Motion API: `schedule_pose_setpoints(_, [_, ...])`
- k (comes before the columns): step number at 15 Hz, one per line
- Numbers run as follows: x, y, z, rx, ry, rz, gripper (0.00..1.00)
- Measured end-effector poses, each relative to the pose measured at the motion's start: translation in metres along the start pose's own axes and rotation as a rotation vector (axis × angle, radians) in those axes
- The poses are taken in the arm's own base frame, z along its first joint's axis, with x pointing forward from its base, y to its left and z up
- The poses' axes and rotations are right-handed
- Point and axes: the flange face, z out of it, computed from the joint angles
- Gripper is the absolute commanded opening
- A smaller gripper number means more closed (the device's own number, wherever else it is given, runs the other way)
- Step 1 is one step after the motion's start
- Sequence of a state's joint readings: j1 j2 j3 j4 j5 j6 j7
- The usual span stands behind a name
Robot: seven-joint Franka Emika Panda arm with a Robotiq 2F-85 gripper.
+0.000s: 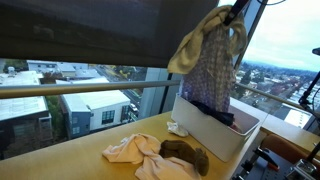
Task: Remove the items from the storage container and put them on the left side of the table.
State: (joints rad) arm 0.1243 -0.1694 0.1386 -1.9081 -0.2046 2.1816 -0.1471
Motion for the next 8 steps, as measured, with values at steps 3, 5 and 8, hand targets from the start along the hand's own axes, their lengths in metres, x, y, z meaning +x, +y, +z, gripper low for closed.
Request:
schedule_pose_setpoints(3, [0.033,-0.046,-0.053,0.013,0.049,-0.07,0.05])
schedule_pose_setpoints(5, [0.052,-0.073,-0.089,0.017,0.078,-0.108,0.05])
schedule_pose_setpoints(8, [0.076,-0.104,-0.134,0.018,0.118,-0.153,0.05])
